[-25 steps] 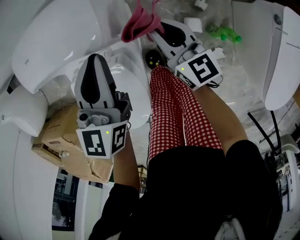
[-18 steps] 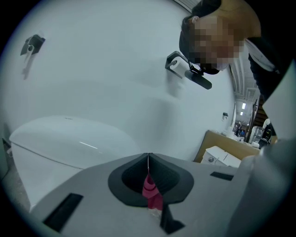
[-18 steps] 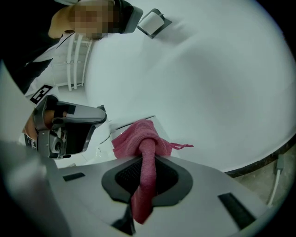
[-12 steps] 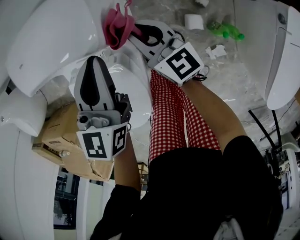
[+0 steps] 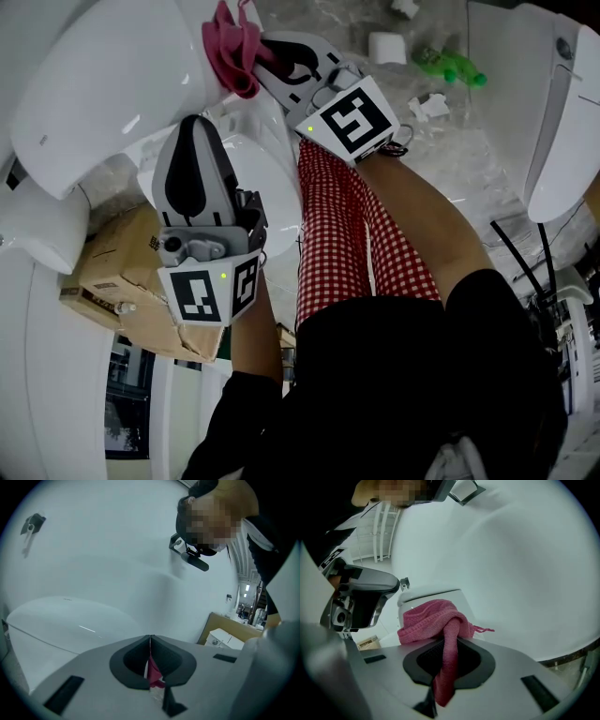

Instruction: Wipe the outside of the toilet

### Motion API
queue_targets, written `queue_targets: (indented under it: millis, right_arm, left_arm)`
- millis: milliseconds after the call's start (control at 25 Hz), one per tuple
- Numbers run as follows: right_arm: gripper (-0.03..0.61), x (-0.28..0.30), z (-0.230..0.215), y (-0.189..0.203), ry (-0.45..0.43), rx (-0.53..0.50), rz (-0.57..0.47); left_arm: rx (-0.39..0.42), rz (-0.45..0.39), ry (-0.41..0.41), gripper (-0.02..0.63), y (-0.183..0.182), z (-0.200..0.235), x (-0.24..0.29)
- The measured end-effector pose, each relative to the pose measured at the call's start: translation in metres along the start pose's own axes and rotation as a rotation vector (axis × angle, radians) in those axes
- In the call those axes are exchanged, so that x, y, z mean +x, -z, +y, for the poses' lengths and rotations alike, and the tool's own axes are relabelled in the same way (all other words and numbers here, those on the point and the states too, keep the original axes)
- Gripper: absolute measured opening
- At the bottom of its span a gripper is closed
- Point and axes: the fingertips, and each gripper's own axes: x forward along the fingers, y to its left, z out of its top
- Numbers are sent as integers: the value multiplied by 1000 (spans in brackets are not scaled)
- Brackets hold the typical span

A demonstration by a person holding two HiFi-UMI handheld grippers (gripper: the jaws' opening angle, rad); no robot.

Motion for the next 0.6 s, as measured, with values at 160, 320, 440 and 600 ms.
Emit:
queue_targets:
  millis: [160, 320, 440, 600]
  right_arm:
    - [55, 5, -6, -1, 1, 7, -4]
    - [55, 10, -13, -3, 8, -2, 4]
    - [55, 15, -19, -4, 16, -11, 7]
    - [55, 21, -26, -7, 19, -21, 11]
  left_arm:
    - [-7, 4, 6, 11, 1, 0, 1]
    - [-11, 8, 5, 11, 2, 2, 2]
    - [-15, 5, 7, 11, 0, 3, 4]
    - [-16, 2, 12, 11, -1, 3, 7]
